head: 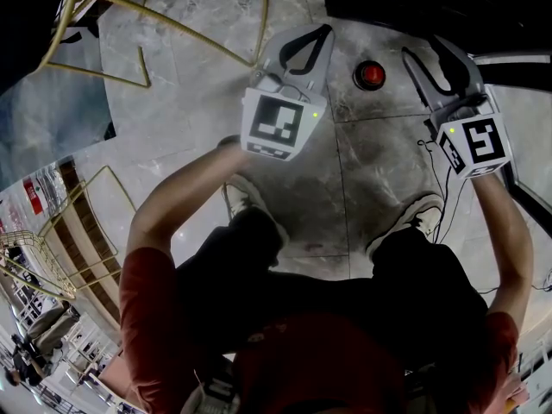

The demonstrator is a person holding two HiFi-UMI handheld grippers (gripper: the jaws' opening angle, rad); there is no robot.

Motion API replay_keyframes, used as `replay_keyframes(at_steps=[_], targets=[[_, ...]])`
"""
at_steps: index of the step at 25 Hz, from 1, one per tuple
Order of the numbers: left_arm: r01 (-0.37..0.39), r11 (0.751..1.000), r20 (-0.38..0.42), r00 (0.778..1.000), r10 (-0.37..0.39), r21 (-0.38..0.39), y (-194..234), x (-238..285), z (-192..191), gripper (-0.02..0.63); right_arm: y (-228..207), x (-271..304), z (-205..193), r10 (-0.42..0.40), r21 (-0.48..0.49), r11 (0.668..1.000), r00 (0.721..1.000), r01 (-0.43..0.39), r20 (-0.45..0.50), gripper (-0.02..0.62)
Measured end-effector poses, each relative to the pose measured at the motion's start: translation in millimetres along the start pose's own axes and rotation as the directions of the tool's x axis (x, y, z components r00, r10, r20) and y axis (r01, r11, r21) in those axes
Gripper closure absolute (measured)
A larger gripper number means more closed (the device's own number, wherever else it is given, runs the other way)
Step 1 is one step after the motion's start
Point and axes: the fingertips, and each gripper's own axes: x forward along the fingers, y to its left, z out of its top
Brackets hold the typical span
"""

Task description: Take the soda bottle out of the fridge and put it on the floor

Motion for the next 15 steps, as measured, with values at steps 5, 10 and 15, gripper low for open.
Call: replay_keyframes(at_steps=[5, 10, 15], targets=[[0.001, 1.0, -0.001, 1.0, -0.001, -0.002, -0.1, -0.6, -1.2, 0.606, -0.2, 0.7, -2.4, -0.016, -0.008, 1.0, 1.0, 0.016, -0.011, 0.514], [-0.002, 1.0, -0.008, 1.0, 0.002, -0.002, 1.5, 0.0, -2.7, 0.606, 4.0, 3.4, -11.3, -0.029, -0.033, 0.999, 0.999, 0.028, -0.043, 0.595], [-0.001, 1.0, -0.008, 1.0, 0.001, 0.002, 0.3, 0.0, -2.5, 0.606, 8.3, 4.2, -12.1, -0.014, -0.014, 1.0, 0.999, 0.014, -0.042, 0.595]])
